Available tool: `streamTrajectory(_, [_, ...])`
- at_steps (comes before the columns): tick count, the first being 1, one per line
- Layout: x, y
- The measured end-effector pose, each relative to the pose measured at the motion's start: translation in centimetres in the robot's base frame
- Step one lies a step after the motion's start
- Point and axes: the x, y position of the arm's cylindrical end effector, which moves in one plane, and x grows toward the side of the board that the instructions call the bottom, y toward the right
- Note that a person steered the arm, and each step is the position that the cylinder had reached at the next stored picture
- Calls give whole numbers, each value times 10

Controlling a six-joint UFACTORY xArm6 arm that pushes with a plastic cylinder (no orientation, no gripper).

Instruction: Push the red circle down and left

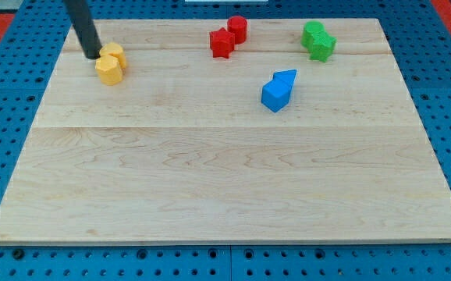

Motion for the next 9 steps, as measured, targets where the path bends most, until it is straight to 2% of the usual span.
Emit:
streamTrajectory(2, [-12, 48])
streamTrajectory(4, [-84, 114])
streamTrajectory(6, [-86, 180])
streamTrajectory(8, [-84, 219])
streamTrajectory(9, [-86, 277])
